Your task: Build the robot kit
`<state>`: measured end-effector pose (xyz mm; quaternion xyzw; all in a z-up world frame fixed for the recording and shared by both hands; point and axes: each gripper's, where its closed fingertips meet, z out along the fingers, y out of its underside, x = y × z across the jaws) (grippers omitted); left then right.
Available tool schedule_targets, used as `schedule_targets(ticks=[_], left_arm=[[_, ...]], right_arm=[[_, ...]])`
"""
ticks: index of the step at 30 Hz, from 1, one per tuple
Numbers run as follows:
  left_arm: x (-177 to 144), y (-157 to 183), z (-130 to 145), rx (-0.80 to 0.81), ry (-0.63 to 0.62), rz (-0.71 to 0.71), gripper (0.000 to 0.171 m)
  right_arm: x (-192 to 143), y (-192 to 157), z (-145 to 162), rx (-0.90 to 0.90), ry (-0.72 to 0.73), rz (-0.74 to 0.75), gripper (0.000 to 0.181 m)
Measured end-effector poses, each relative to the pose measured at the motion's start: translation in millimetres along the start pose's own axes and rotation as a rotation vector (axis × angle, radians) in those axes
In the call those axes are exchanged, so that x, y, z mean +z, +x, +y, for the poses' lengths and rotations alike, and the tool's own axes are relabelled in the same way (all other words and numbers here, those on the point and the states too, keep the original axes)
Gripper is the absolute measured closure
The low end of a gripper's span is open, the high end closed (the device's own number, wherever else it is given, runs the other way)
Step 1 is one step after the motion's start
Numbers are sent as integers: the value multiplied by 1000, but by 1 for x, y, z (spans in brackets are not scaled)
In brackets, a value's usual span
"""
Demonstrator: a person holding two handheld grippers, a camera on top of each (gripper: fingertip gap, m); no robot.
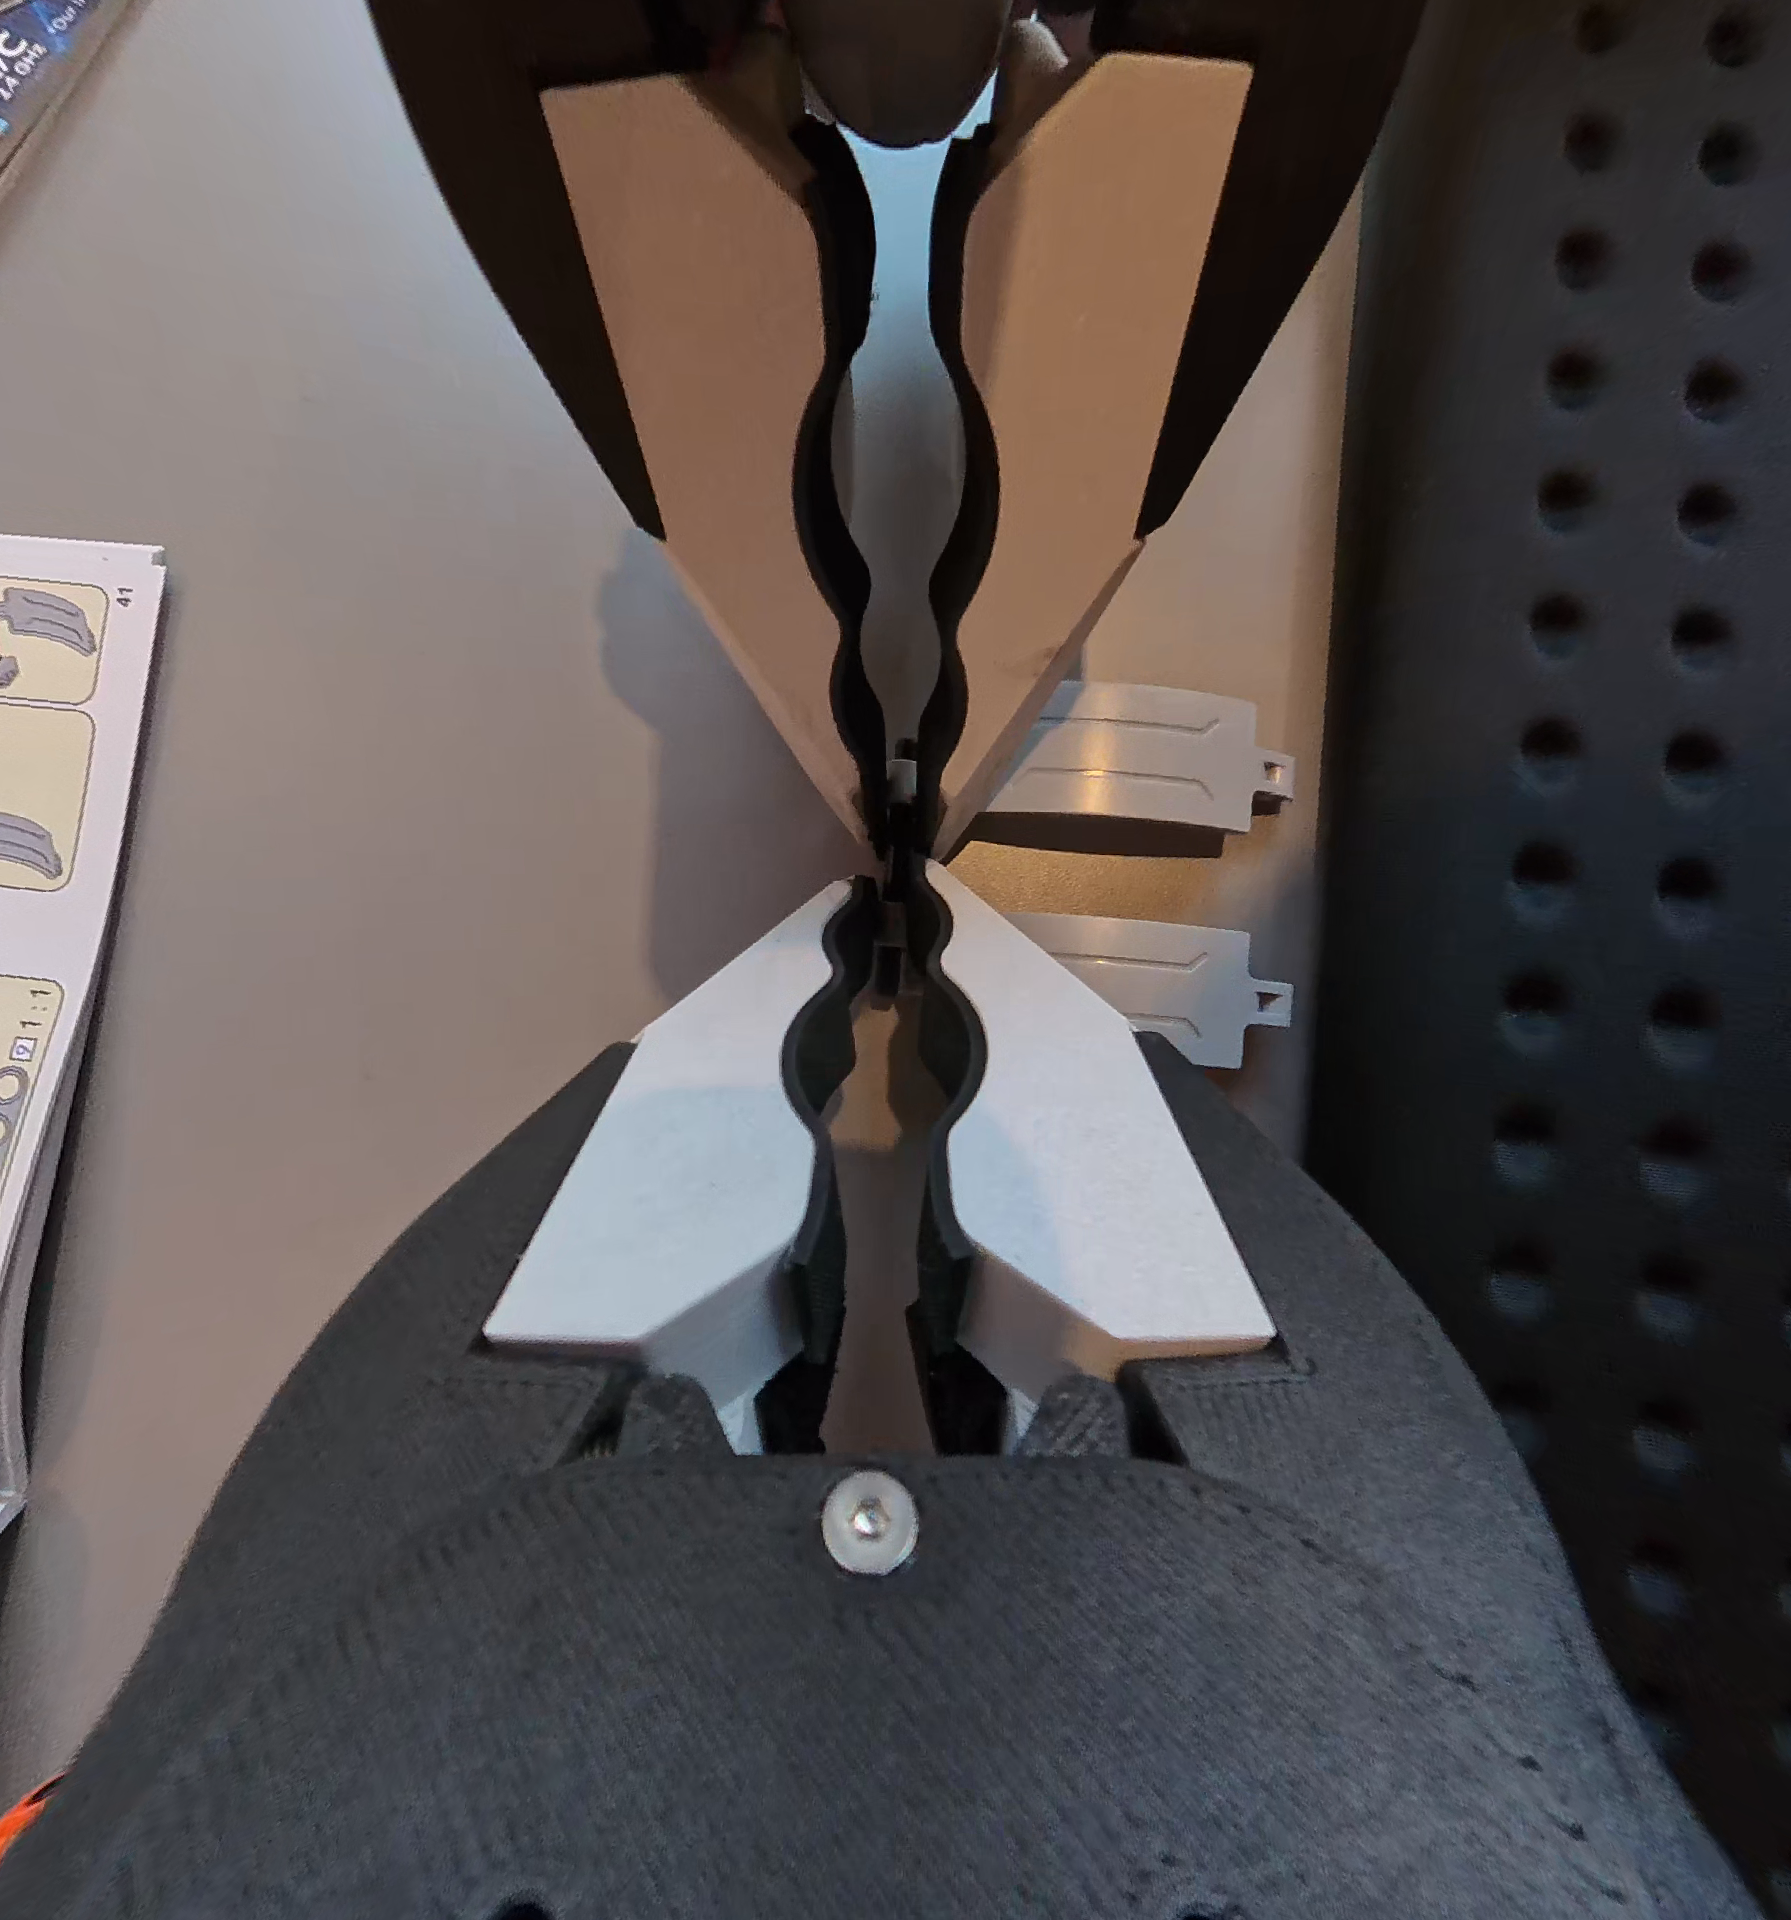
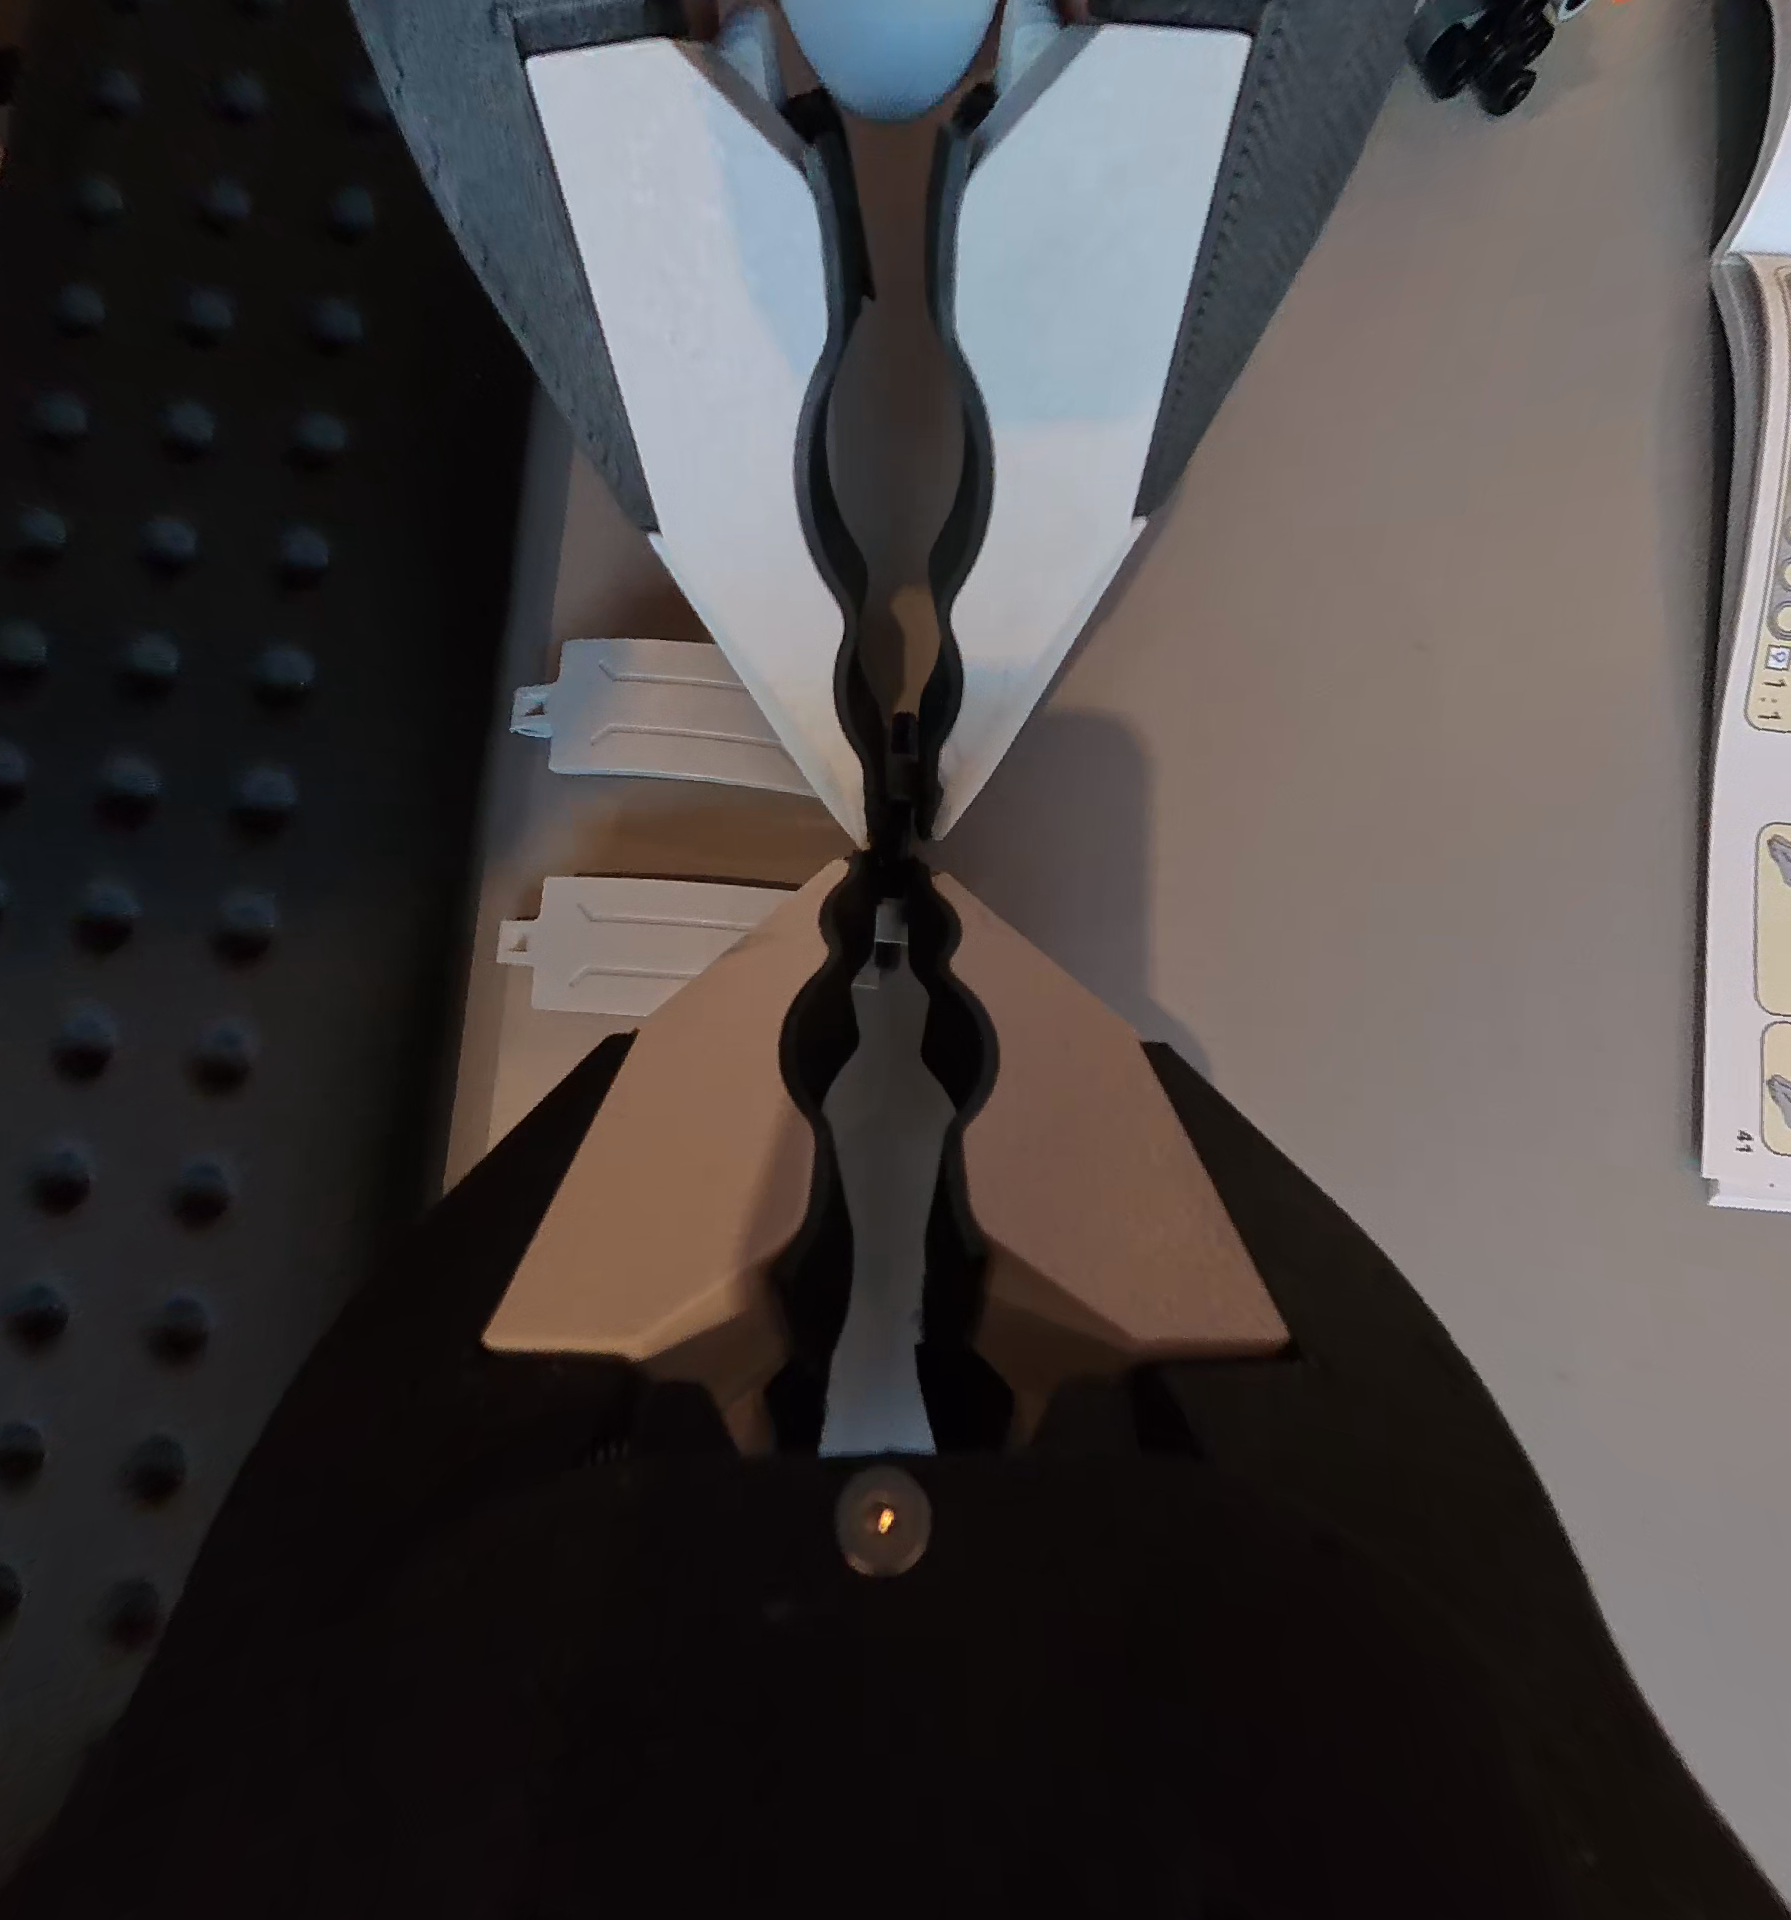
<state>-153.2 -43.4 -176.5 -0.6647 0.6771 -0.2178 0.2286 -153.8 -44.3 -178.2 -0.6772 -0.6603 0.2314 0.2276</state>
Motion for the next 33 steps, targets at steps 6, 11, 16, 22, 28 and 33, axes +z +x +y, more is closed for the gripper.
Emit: schedule_targets(ticks=[6, 11, 16, 22, 28, 33], left_arm=[[0, 1, 0, 7, 5, 4, 166], [0, 2, 0, 6, 9, 7, 167], [0, 3, -1, 8, 7, 7, 166], [0, 3, -1, 6, 9, 10, 167], [0, 4, -1, -1, 15, 15, 167], [0, 4, -1, -6, 18, 18, 167]], right_arm=[[0, -1, 0, -5, 4, -3, 174], [-1, -2, 1, -10, 3, -6, 174], [-1, -2, 2, -8, 5, -7, 174], [-2, -3, 2, -10, 8, -5, 174], [-2, -3, 3, -11, 12, -3, 174], [-2, -3, 3, -16, 19, 2, 173]])
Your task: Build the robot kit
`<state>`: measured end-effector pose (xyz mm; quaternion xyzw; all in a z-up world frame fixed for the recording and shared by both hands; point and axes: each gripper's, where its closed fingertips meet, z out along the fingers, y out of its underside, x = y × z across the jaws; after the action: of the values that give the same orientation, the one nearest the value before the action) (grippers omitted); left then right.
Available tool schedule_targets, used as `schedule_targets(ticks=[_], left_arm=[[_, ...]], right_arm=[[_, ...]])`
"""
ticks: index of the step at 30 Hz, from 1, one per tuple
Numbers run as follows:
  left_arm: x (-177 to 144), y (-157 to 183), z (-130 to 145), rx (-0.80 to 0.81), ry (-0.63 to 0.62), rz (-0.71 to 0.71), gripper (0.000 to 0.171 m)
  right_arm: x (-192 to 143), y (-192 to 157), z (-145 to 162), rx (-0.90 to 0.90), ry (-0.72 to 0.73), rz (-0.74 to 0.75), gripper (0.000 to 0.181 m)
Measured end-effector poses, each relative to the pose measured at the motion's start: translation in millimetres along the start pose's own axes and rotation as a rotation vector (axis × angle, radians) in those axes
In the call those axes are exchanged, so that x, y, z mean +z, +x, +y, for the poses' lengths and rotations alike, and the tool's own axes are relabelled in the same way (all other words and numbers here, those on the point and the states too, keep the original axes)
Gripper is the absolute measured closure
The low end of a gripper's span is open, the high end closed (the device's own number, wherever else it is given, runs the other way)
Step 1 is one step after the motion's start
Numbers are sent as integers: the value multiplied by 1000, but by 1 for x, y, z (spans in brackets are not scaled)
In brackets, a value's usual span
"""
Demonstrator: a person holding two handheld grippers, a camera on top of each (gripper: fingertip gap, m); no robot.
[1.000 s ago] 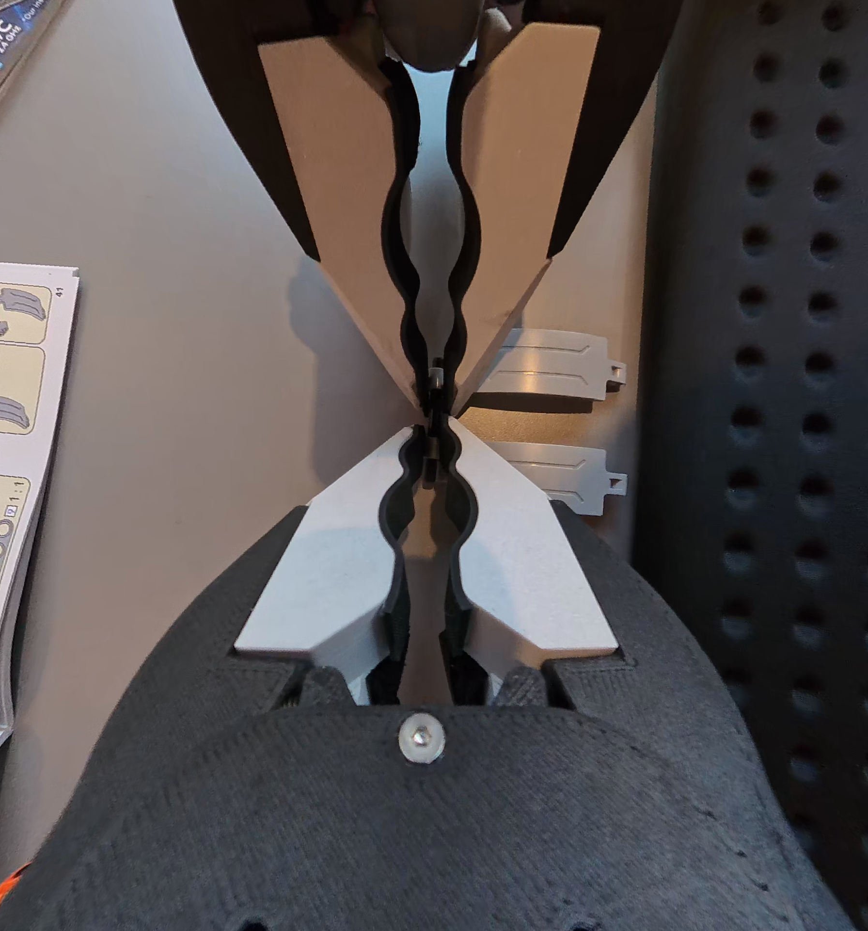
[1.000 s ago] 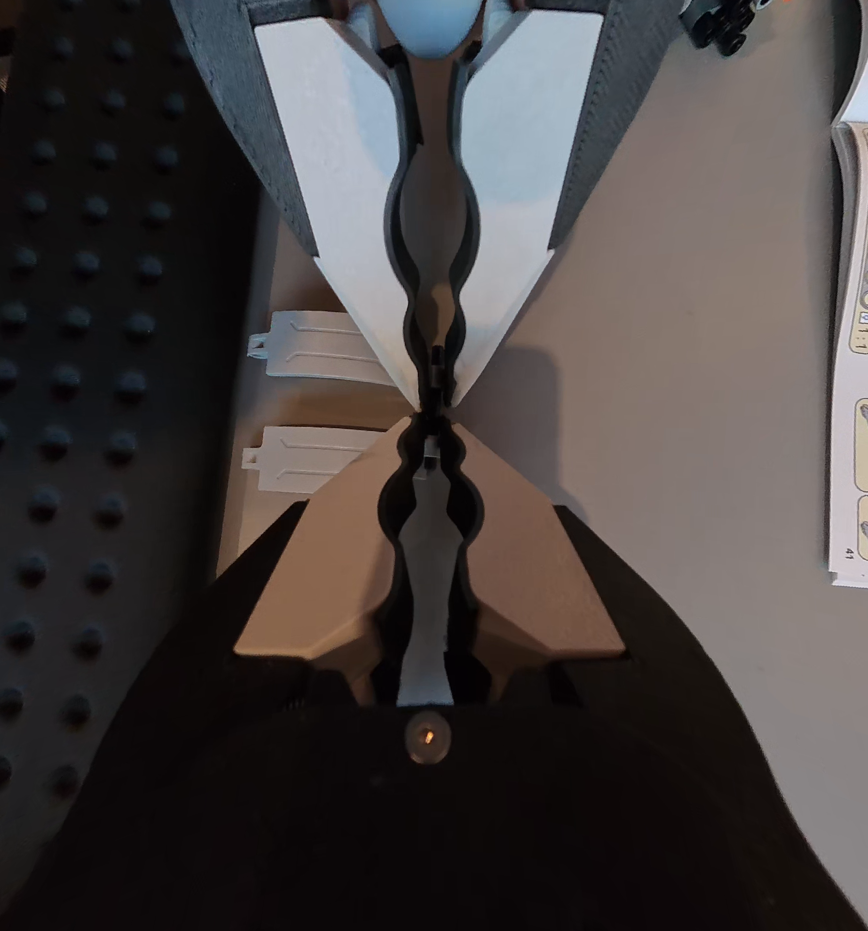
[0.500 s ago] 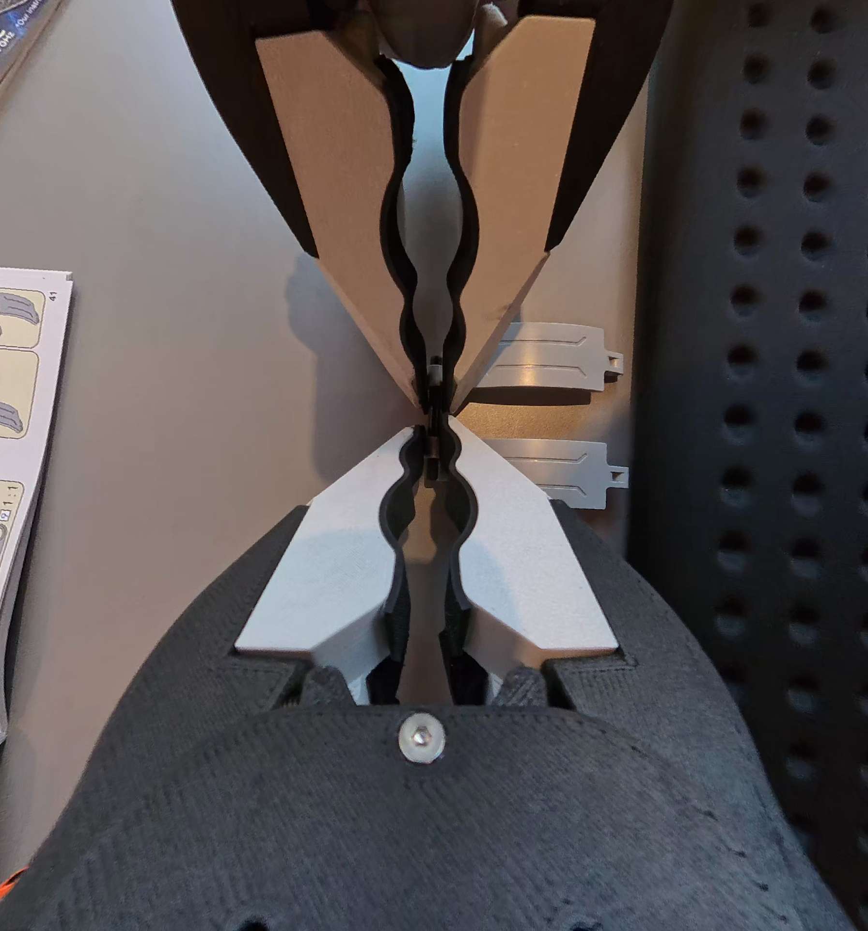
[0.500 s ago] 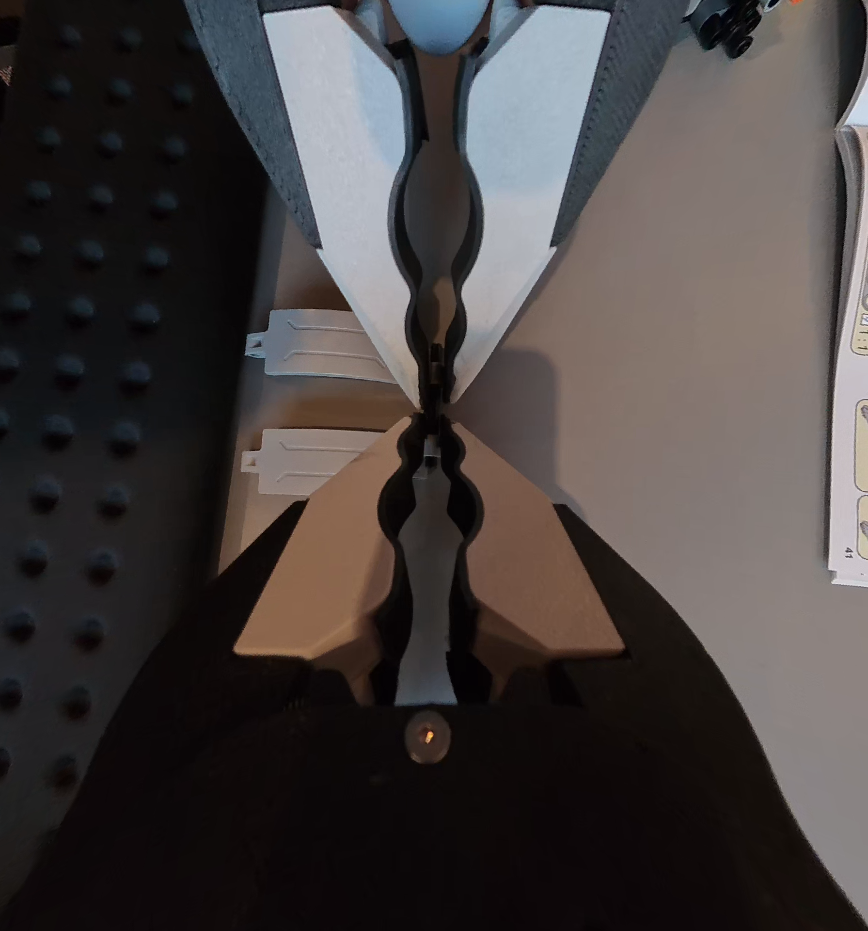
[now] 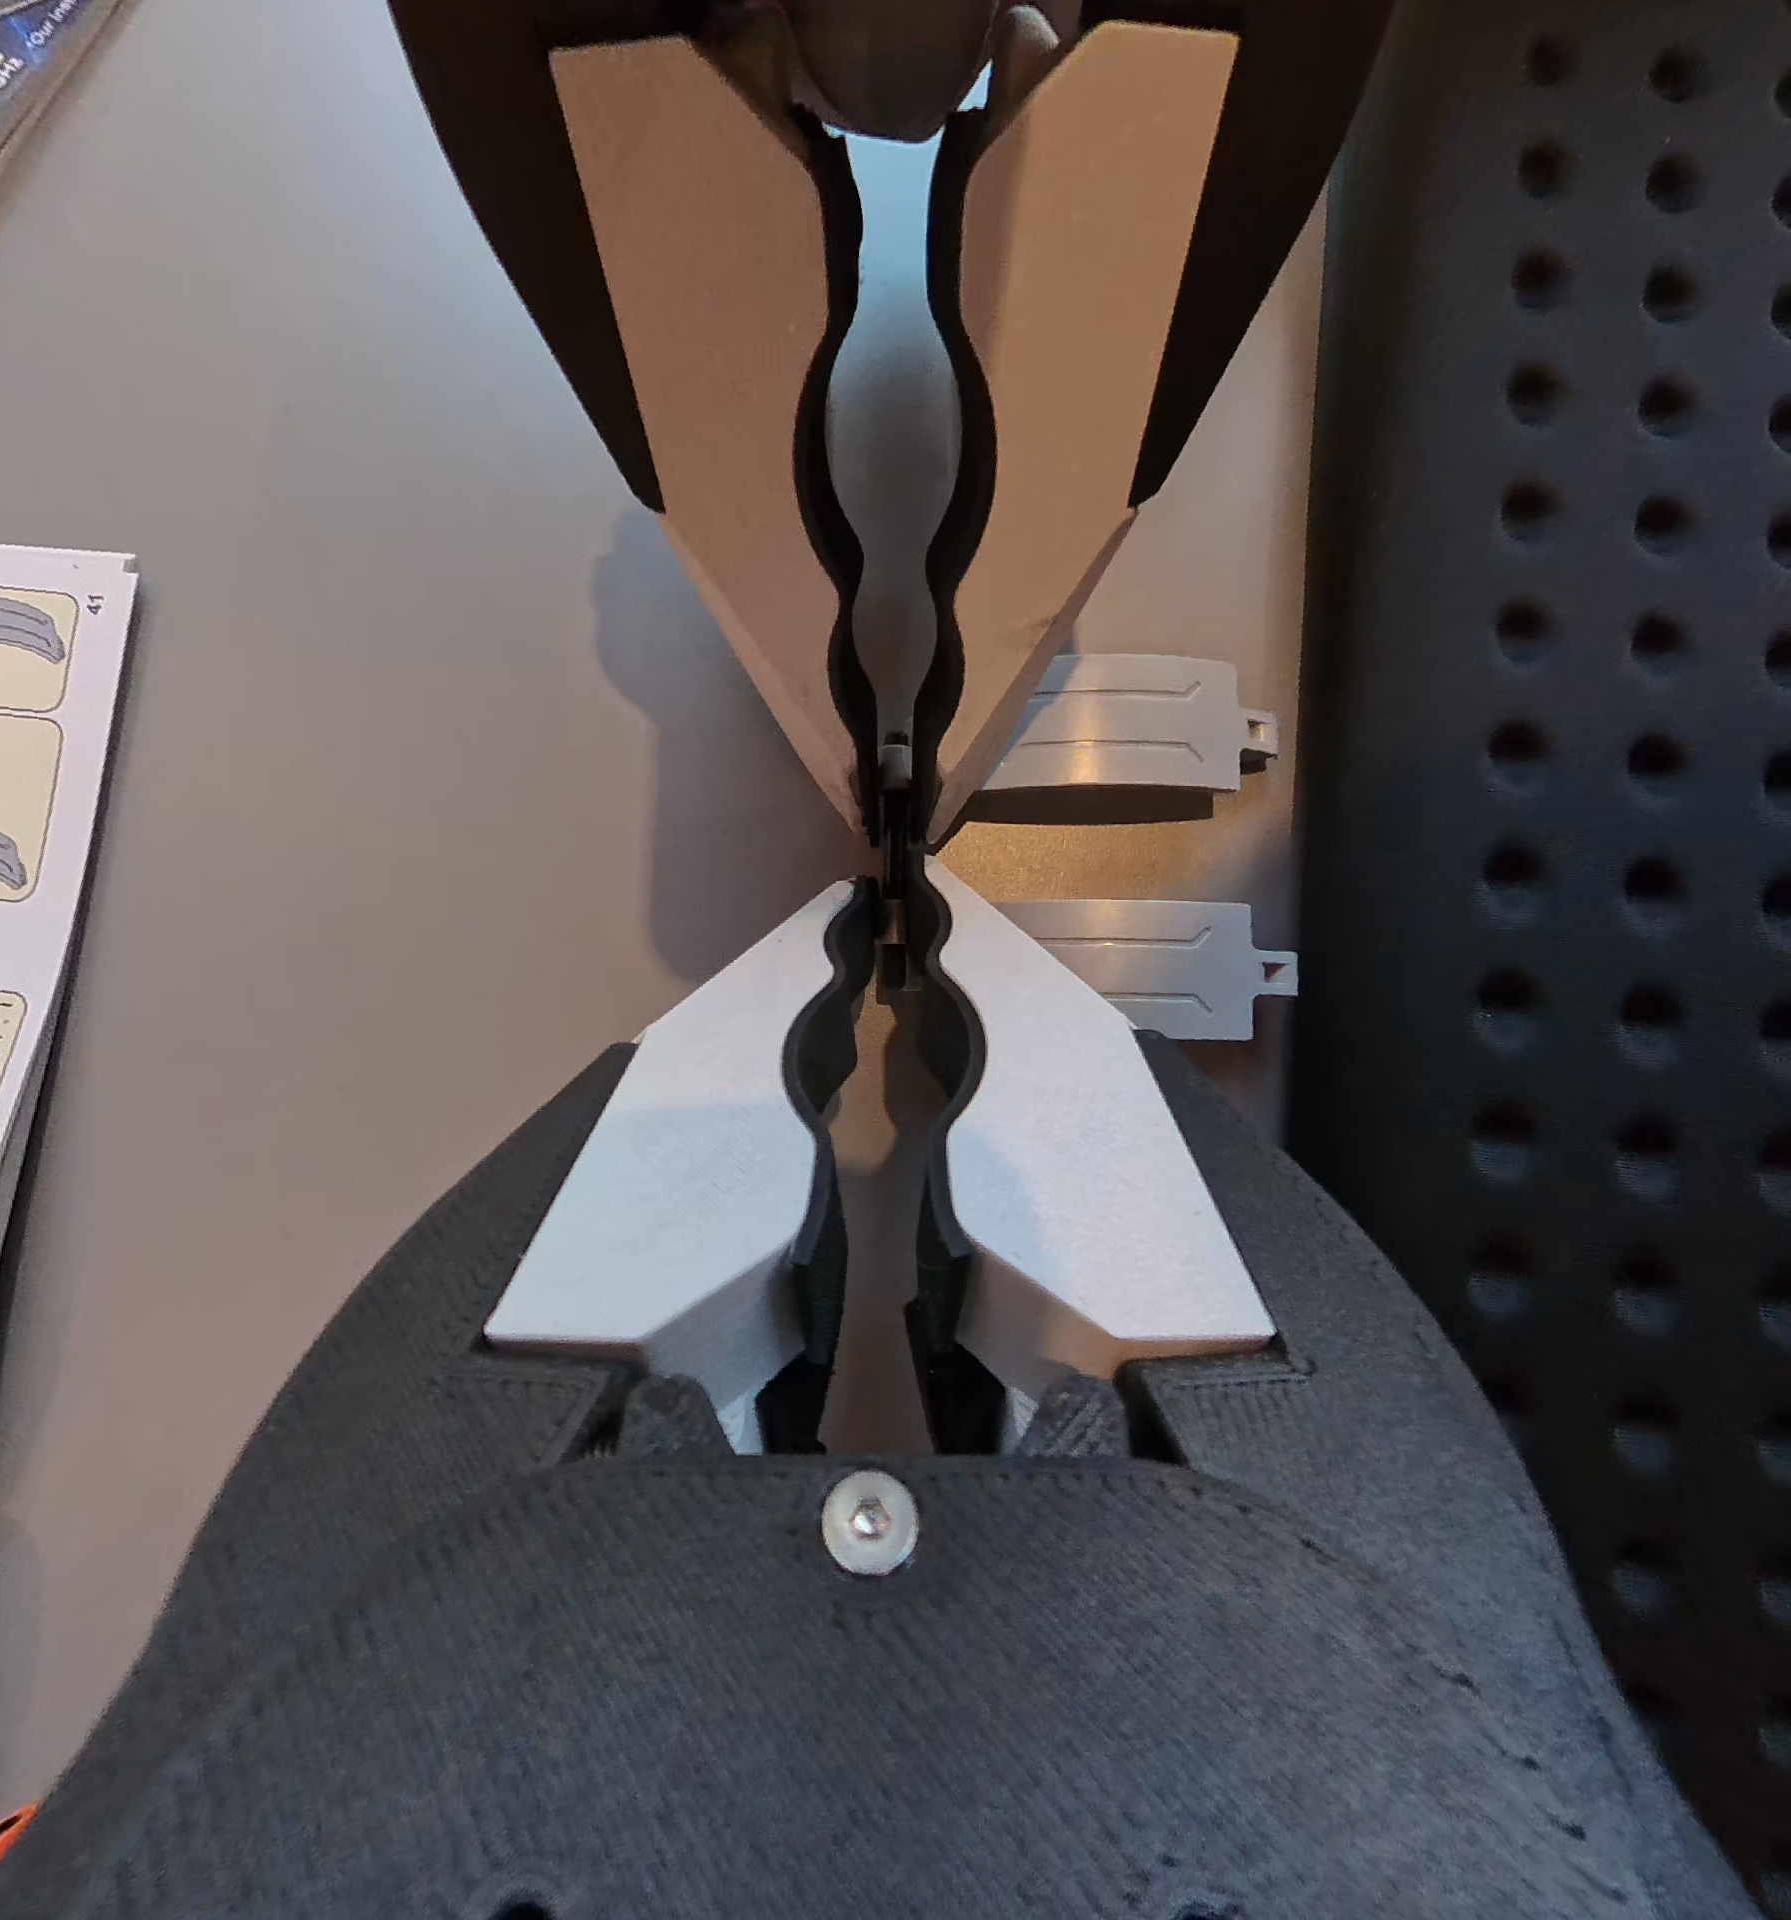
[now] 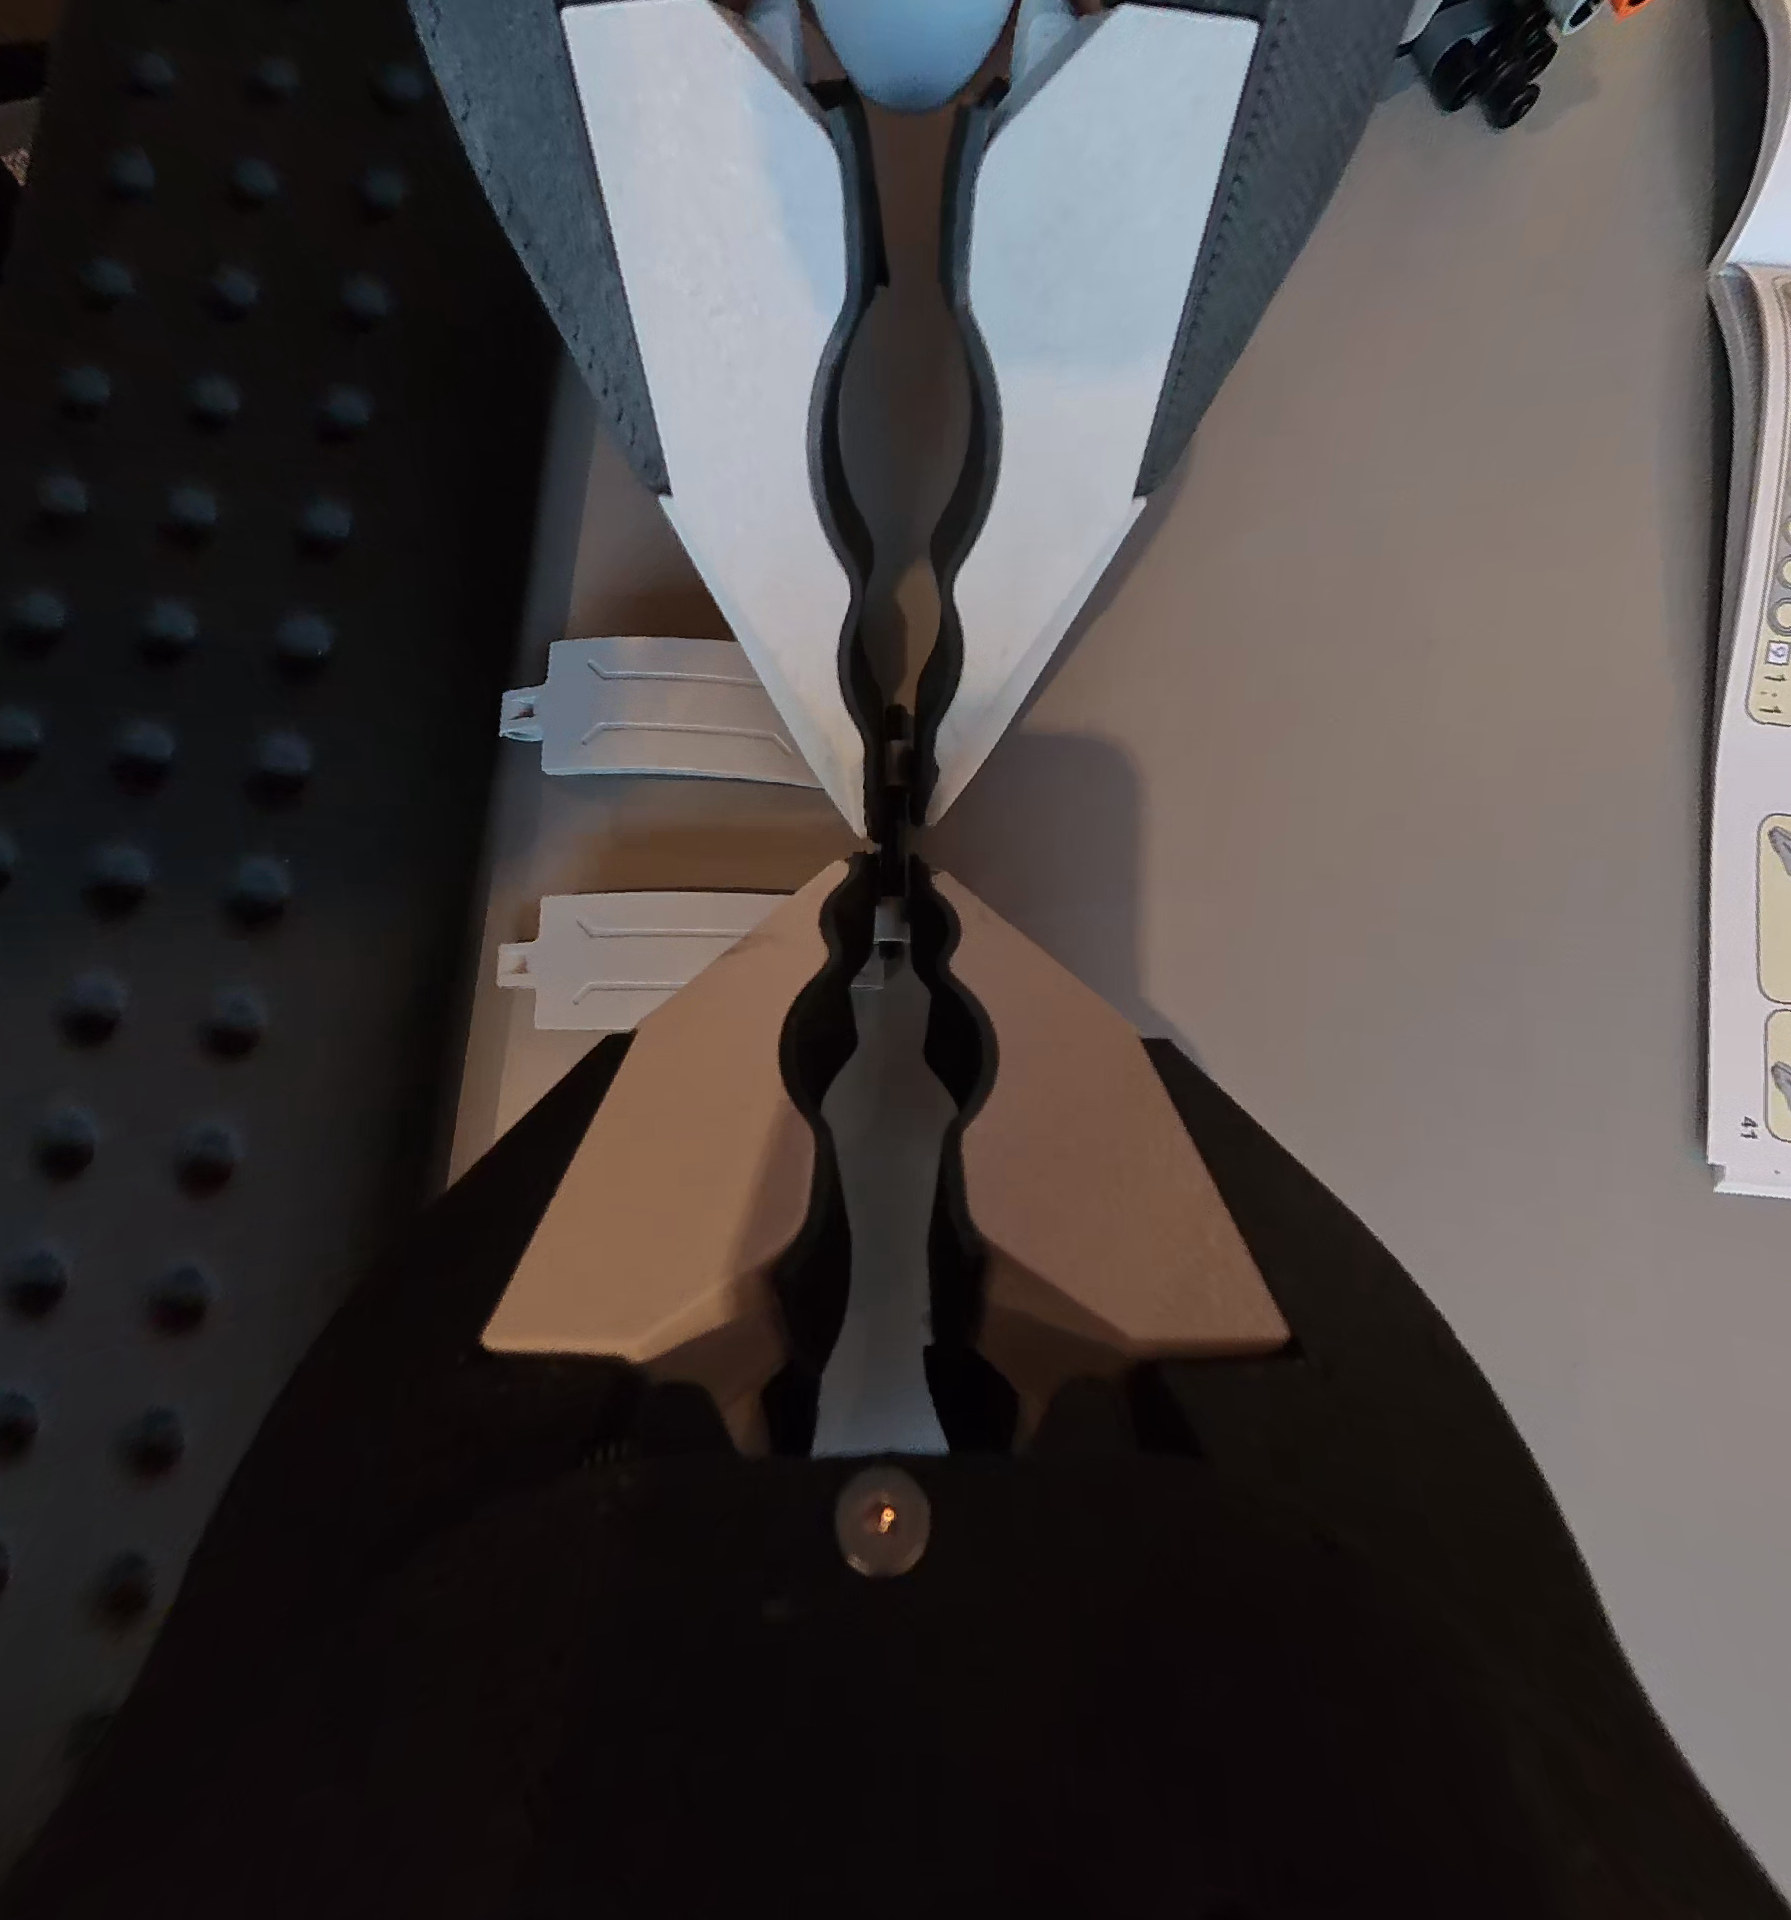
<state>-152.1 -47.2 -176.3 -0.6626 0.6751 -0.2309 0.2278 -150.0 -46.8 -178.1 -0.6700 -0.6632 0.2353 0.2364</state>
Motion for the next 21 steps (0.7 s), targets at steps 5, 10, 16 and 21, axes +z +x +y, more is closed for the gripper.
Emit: schedule_targets(ticks=[5, 10, 16, 21], left_arm=[[0, 0, 0, 1, 4, -4, 167], [-1, 2, -4, 13, 35, -28, 167], [-16, 1, -10, -13, 95, -55, 154], [-9, 5, -7, -2, 50, -42, 151]], right_arm=[[0, 0, 0, 6, 6, 1, 173], [-1, -3, -1, -67, 3, -4, 175], [-1, -2, -4, -119, 60, 41, 176], [-1, -2, -5, -100, 75, 38, 176]])
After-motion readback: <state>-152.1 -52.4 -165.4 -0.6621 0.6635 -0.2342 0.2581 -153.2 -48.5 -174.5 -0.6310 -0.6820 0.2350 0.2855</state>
